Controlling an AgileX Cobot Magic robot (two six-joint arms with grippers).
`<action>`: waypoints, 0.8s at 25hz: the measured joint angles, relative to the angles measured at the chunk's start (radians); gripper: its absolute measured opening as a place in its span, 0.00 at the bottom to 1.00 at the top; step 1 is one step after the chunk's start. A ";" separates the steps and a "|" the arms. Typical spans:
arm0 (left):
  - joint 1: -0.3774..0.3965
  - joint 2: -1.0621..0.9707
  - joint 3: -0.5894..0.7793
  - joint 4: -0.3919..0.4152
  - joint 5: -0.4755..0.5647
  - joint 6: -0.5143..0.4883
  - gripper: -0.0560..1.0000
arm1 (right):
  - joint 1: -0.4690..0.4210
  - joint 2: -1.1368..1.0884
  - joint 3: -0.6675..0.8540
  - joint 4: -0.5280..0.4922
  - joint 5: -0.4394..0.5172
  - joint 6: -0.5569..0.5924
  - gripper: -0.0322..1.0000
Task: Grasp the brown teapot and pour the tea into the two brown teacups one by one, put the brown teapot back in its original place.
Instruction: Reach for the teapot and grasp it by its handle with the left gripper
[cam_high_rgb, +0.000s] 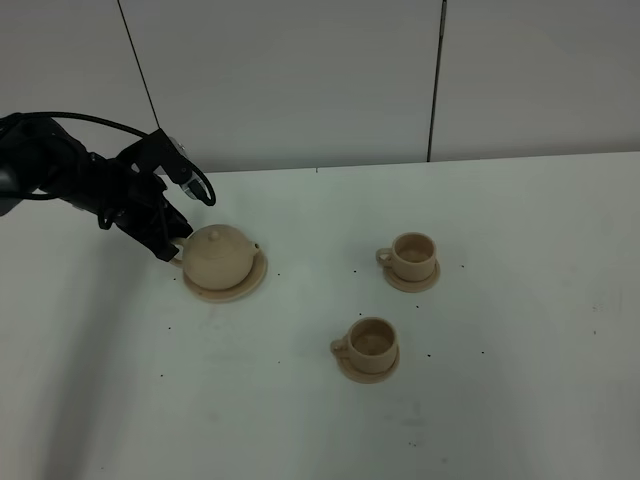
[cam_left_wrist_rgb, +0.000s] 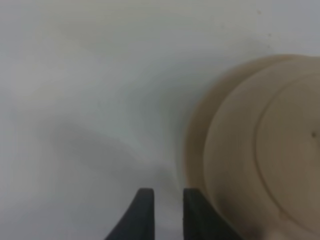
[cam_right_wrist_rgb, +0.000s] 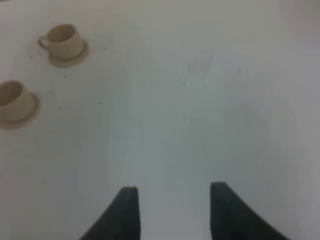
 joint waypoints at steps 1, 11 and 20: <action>0.000 0.000 0.000 0.000 0.005 0.000 0.25 | 0.000 0.000 0.000 0.000 0.000 0.000 0.35; 0.000 0.000 0.000 0.001 0.039 0.000 0.25 | 0.000 0.000 0.000 0.000 0.000 0.000 0.35; 0.001 0.000 0.000 0.036 0.069 -0.003 0.25 | 0.000 0.000 0.000 0.000 0.000 0.000 0.35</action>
